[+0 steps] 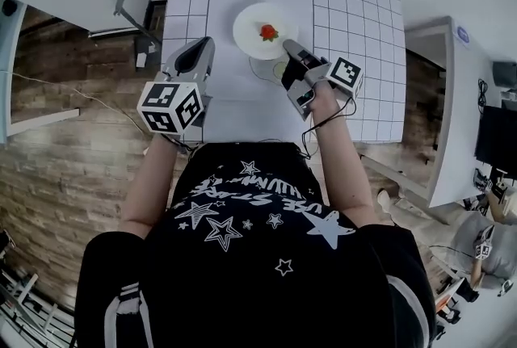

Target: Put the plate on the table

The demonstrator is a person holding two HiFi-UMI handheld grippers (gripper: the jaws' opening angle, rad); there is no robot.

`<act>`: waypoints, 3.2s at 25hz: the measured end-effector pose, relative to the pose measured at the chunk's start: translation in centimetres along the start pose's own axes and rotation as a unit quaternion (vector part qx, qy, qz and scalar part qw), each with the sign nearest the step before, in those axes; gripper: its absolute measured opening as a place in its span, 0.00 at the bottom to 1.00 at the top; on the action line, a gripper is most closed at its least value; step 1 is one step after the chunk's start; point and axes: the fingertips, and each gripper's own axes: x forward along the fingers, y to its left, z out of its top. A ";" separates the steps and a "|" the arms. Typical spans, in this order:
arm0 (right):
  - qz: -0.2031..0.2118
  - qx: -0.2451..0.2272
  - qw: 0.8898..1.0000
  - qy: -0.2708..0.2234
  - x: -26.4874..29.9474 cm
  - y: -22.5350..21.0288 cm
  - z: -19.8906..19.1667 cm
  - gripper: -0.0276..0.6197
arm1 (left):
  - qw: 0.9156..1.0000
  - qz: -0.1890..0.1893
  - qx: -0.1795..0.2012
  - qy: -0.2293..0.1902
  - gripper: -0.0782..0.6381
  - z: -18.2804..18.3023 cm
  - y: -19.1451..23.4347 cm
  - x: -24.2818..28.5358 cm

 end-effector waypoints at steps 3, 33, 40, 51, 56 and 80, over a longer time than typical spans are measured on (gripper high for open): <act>-0.005 0.000 1.000 0.007 0.9 -0.7 0.8 0.08 | 1.000 0.008 0.003 0.005 0.12 0.1 0.6 1.3; -0.096 -0.024 0.992 0.083 5.0 -5.5 1.5 0.08 | 0.999 0.001 0.013 0.051 0.12 -2.6 -0.6 6.2; -0.125 -0.080 0.985 0.091 5.1 -5.7 1.4 0.09 | 0.998 0.000 0.027 0.055 0.12 -2.8 -0.8 5.2; -0.187 -0.144 0.968 0.088 4.6 -5.8 1.4 0.22 | 0.997 -0.015 0.055 0.053 0.12 -2.6 -1.6 4.7; -0.195 -0.153 0.967 0.063 3.5 -5.3 1.8 0.22 | 0.997 -0.018 0.054 0.043 0.12 -2.0 -1.7 4.1; -0.081 -0.325 0.936 -0.106 -7.0 5.9 -1.3 0.10 | 0.995 -0.050 0.067 0.050 0.12 -2.1 -6.0 -1.2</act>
